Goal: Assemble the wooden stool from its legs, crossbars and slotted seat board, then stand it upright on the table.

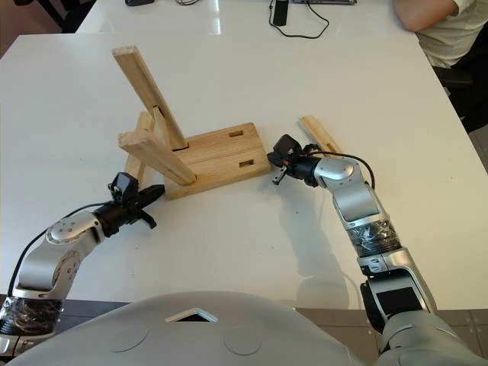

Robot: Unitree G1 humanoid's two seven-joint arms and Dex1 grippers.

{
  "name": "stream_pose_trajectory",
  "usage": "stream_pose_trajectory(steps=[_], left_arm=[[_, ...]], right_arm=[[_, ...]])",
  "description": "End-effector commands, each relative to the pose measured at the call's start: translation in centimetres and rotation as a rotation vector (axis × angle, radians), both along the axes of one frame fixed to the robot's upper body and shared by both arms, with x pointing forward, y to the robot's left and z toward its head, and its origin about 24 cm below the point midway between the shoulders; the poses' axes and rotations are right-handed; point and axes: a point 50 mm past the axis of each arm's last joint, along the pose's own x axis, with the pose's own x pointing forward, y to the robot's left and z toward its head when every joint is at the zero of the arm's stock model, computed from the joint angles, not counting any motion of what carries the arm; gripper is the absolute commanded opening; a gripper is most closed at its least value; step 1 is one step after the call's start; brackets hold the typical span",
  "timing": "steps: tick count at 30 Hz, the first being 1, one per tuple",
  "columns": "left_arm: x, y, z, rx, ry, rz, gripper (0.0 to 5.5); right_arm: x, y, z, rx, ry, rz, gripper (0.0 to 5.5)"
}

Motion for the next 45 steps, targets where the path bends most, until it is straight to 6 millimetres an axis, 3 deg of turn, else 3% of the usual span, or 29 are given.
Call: stream_pose_trajectory(steps=[1, 4, 6, 10, 13, 16, 19, 21, 24, 26, 30, 33, 36, 40, 45], left_arm=[[1.6, -0.3, -0.7, -0.005, 0.004, 0.039, 0.01], [2.6, -0.4, 0.1, -0.035, -0.037, 0.071, 0.01], [3.1, -0.4, 0.6, -0.054, -0.064, 0.116, 0.01], [3.2, 1.1, 1.4, -0.015, -0.107, 0.215, 0.01], [4.0, 3.5, 3.4, 0.063, -0.197, 0.315, 0.01], [4.6, 4.2, 5.8, 0.021, -0.234, 0.306, 0.01], [3.4, 2.8, 6.8, -0.073, -0.199, 0.166, 0.01], [0.9, 1.4, 5.9, -0.111, -0.105, 0.011, 0.01], [-2.7, 1.4, 3.2, -0.068, 0.053, -0.083, 0.01], [-3.7, 1.2, 2.6, -0.092, 0.085, -0.084, 0.01], [-3.7, -1.6, 1.2, -0.111, 0.111, -0.128, 0.01], [-1.5, -3.7, -0.6, -0.067, 0.093, -0.045, 0.01], [0.3, -5.5, -0.6, -0.100, 0.063, 0.027, 0.01], [1.7, -6.1, -0.8, -0.096, 0.043, 0.056, 0.01], [4.1, -6.6, -0.4, -0.134, 0.004, 0.078, 0.01]], right_arm=[[-3.1, 0.7, 0.8, 0.036, 0.052, 0.175, 0.00], [-5.5, 0.2, 2.0, 0.054, 0.072, 0.214, 0.00], [-5.9, -0.6, 2.8, 0.033, 0.049, 0.192, 0.00], [-4.0, -2.6, 5.8, 0.008, -0.075, 0.132, 0.00], [-1.8, -4.1, 7.6, -0.041, -0.141, 0.182, 0.00], [1.3, -3.7, 7.2, -0.037, -0.185, 0.175, 0.00], [5.2, -1.6, 5.7, 0.033, -0.225, 0.075, 0.00], [6.7, -0.4, 4.0, 0.010, -0.205, 0.062, 0.00], [7.3, 0.8, 2.0, -0.018, -0.150, 0.092, 0.00], [6.8, 0.8, 1.0, -0.040, -0.110, 0.141, 0.00], [5.4, 0.2, -0.3, -0.058, -0.030, 0.235, 0.00], [3.6, -0.3, -0.6, -0.058, 0.015, 0.343, 0.00], [1.2, -1.1, 0.0, -0.040, 0.040, 0.419, 0.00], [-1.2, -1.5, 0.4, -0.030, 0.041, 0.392, 0.00], [-2.8, 0.7, 0.5, 0.062, 0.005, 0.280, 0.00]])
